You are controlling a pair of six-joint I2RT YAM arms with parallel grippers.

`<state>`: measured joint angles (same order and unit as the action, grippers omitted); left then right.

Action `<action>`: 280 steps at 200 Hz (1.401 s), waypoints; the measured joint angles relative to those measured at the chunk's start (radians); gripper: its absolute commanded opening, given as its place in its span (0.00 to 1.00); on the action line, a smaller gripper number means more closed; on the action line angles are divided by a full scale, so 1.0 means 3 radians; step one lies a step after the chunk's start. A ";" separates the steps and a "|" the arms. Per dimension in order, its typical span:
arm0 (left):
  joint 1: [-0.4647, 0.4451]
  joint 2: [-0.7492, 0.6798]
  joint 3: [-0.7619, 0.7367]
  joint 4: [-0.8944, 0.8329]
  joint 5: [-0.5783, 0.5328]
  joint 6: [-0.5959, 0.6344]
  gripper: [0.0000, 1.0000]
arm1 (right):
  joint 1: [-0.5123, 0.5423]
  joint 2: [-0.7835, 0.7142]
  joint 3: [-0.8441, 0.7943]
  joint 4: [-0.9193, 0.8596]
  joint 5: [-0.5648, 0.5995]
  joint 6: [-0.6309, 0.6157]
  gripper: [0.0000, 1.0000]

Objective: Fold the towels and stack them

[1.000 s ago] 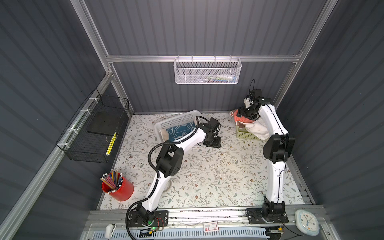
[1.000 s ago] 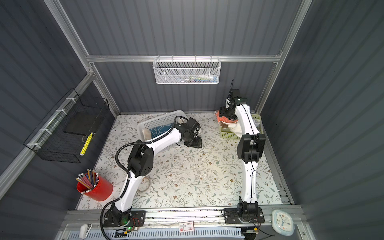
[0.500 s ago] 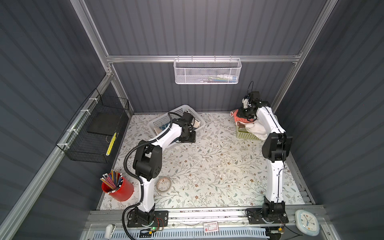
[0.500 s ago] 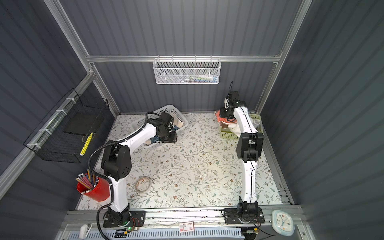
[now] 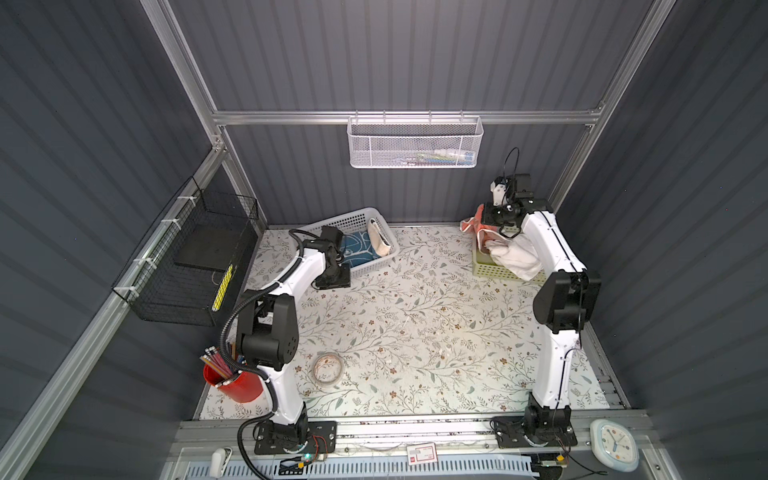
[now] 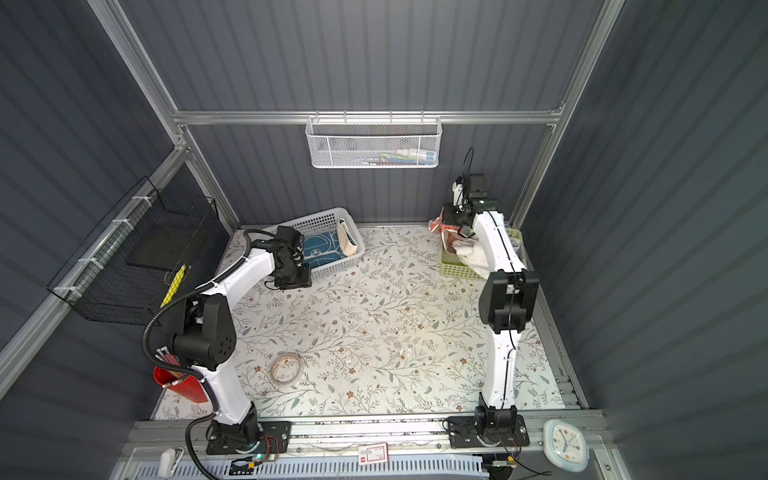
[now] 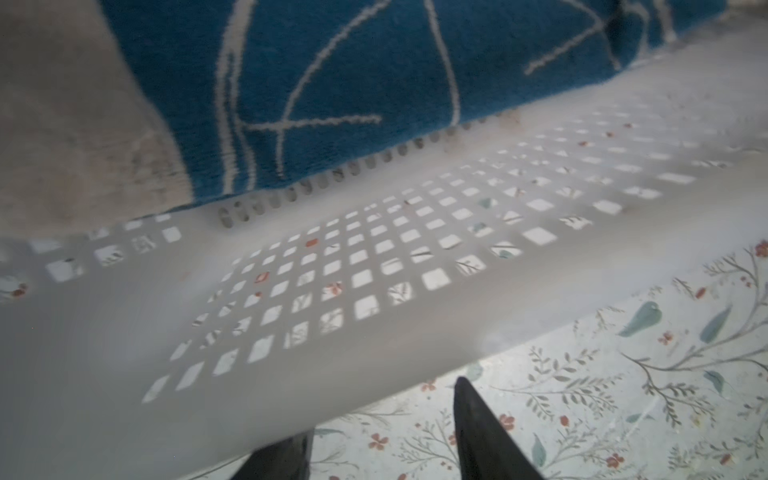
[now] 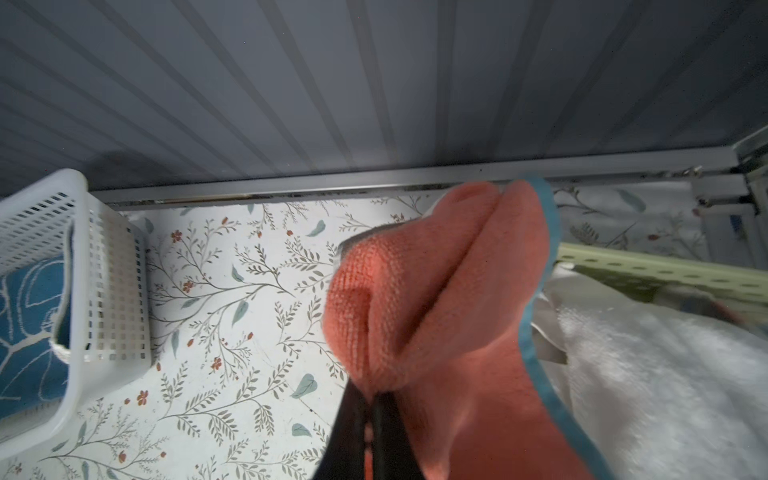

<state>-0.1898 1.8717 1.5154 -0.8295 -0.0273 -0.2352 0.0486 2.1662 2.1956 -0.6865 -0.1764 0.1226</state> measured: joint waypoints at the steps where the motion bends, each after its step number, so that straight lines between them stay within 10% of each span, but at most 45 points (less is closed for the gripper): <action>1: 0.0008 0.0000 0.0000 0.0003 0.0000 0.0000 0.54 | 0.0000 -0.0009 0.0000 0.0003 0.0000 0.0000 0.00; 57: 0.0482 0.0005 0.0037 0.0137 0.0004 0.0062 0.54 | 0.0000 -0.0355 0.0050 -0.0001 -0.0104 -0.0001 0.00; 203: 0.0476 -0.0746 0.0164 0.0320 0.0764 0.0191 0.53 | 0.0654 -0.2101 -0.0310 -0.0310 -0.0491 0.0023 0.00; 232: 0.0432 -0.0866 0.0141 0.0342 0.0858 0.0202 0.53 | 0.0886 -0.2630 -0.1567 -0.0090 -0.0917 0.0254 0.48; 280: -0.0072 -0.0853 0.0046 0.0324 0.0849 0.0202 0.50 | 0.1158 -0.2467 -0.3240 -0.0043 -0.1342 0.0593 0.63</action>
<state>-0.2115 1.6157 1.5291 -0.7322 0.2276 -0.1745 0.3962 1.4261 1.2236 -0.6994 -0.5789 0.3004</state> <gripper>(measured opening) 0.515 0.611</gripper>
